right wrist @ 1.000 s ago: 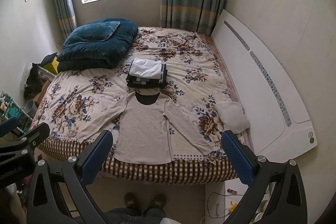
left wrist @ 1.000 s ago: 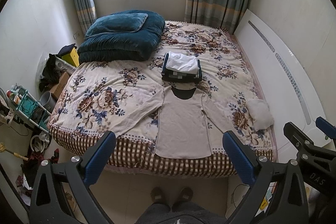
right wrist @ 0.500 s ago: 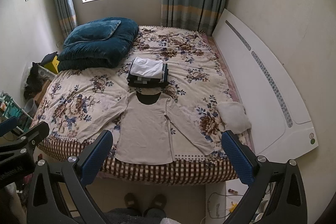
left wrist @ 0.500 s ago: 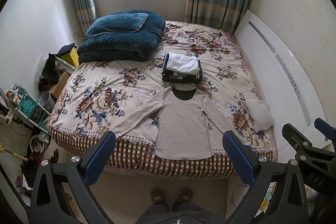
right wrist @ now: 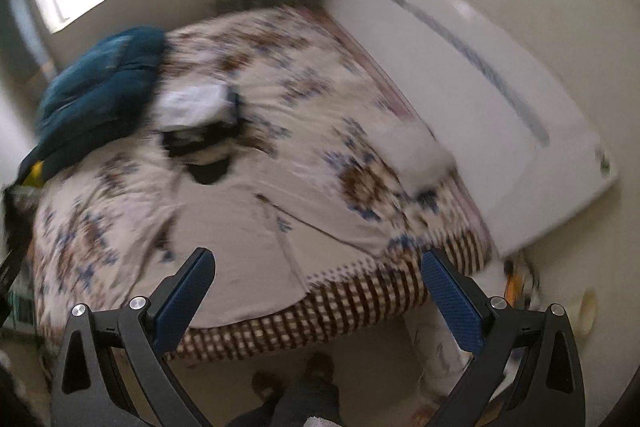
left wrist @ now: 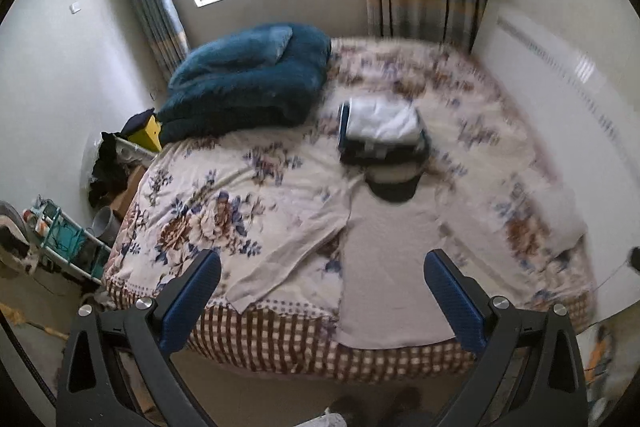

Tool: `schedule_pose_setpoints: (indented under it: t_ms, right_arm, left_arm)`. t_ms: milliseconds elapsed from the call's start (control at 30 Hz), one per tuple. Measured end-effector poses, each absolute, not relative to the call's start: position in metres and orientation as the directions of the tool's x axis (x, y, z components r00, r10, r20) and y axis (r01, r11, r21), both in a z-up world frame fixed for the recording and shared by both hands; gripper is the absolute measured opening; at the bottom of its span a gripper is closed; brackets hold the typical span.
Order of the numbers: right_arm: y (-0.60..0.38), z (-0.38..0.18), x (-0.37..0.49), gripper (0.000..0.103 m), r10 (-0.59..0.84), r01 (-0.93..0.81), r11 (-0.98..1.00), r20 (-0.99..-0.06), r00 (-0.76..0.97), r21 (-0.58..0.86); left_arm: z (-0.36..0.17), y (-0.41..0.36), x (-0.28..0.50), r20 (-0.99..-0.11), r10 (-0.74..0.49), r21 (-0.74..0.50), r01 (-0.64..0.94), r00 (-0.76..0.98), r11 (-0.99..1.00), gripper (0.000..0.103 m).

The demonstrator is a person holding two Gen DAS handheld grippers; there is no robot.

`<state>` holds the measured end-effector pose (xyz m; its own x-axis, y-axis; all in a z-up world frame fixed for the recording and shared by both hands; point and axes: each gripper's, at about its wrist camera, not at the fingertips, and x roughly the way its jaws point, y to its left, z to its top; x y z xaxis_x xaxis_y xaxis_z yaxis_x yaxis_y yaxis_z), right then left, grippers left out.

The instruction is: Fold small clothes

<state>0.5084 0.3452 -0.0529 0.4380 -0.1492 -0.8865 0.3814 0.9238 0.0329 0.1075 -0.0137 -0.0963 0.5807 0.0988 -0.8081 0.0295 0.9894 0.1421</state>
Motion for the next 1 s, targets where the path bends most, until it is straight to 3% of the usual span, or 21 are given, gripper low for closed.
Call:
schedule_pose_setpoints:
  t_ms: [333,533,767,833,933,967,1000]
  right_arm:
    - [0.189,-0.312,0.568,0.103,-0.082,0.684,0.727,-0.983,0.163,0.053]
    - [0.141,-0.463,0.615,0.103,-0.048,0.742,0.670,-0.998,0.047,0.003]
    - [0.116,-0.590,0.629,0.100,0.052,0.821,0.570,-0.997,-0.053,-0.014]
    - [0.111,-0.610,0.625,0.093,0.094,0.856,0.517,-0.995,-0.036,0.018]
    - [0.115,-0.615,0.623,0.071,0.088,0.885,0.457,-0.995,0.051,0.086]
    - [0.117,-0.613,0.624,0.050,0.072,0.885,0.458,-0.995,0.063,0.089]
    - [0.122,-0.608,0.626,0.021,0.041,0.883,0.462,-0.996,0.075,0.085]
  left_arm:
    - [-0.286,-0.036,0.212,-0.894,0.222,0.259,0.047,0.388,0.965,0.103]
    - [-0.389,-0.039,0.263,-0.938,0.224,0.229,-0.014,0.264,0.973,0.103]
    - [-0.501,-0.047,0.294,-0.964,0.213,0.212,-0.026,0.160,0.977,0.103]
    - [-0.518,-0.049,0.297,-0.969,0.200,0.200,-0.013,0.146,0.980,0.103]
    - [-0.539,-0.052,0.298,-0.974,0.188,0.193,0.030,0.129,0.981,0.103]
    - [-0.541,-0.051,0.298,-0.975,0.181,0.187,0.039,0.128,0.982,0.103]
    - [-0.542,-0.051,0.299,-0.976,0.174,0.181,0.043,0.128,0.983,0.103]
